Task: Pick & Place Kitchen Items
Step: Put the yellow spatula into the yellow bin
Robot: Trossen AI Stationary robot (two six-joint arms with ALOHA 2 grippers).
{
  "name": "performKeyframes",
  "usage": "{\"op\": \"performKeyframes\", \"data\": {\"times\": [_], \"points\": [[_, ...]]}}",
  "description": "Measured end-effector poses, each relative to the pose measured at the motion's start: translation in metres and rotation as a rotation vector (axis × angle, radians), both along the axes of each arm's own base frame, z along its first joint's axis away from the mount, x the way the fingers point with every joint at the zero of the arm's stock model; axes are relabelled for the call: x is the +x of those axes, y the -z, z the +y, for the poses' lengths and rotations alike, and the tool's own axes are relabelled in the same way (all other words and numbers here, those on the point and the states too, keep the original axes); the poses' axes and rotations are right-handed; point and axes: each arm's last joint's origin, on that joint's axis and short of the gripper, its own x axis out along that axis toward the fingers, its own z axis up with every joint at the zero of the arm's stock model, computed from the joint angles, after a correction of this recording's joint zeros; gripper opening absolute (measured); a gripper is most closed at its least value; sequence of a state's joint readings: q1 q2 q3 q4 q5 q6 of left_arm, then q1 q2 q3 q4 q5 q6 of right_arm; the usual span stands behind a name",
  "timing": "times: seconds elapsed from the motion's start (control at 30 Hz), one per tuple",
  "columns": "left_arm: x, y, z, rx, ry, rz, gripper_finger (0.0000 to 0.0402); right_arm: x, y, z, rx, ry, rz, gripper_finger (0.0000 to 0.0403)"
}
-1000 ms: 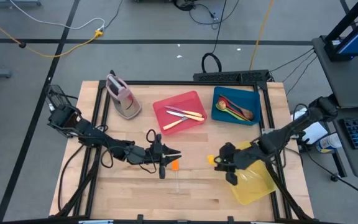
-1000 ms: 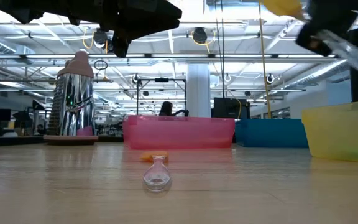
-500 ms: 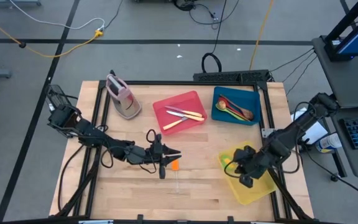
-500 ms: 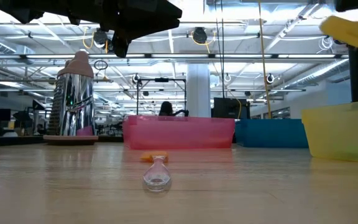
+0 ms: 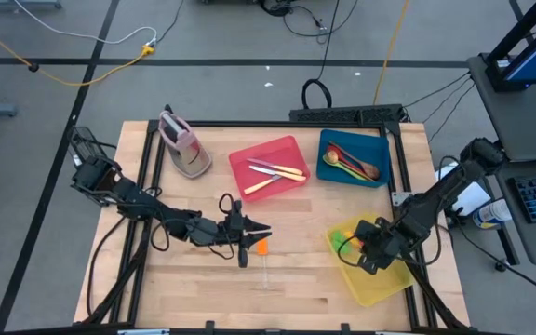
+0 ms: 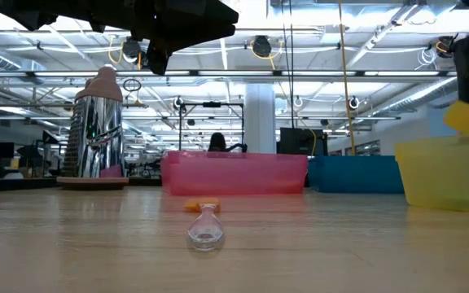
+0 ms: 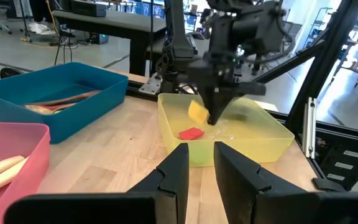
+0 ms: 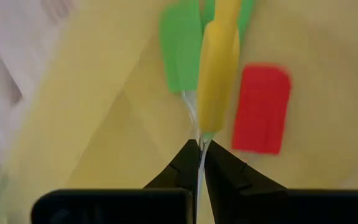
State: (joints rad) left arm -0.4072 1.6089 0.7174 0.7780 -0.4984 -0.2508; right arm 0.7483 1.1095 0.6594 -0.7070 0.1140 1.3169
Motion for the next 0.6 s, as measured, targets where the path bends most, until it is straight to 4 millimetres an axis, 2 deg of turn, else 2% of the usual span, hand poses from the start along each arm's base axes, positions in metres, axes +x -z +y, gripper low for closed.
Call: {"op": "performKeyframes", "data": {"times": [0.17,0.27,0.6], "points": [[0.000,0.000,0.000,0.000,0.000,0.000,0.0076,-0.004,0.021,0.000,0.104,0.020,0.031,0.0019],[0.000,0.000,0.000,0.000,0.000,0.000,0.0076,-0.007,0.031,-0.003,0.111,0.008,0.022,0.0035],[0.000,0.000,0.000,0.000,0.000,0.000,0.0076,-0.010,0.032,-0.006,0.105,0.012,0.023,0.0070]]}}
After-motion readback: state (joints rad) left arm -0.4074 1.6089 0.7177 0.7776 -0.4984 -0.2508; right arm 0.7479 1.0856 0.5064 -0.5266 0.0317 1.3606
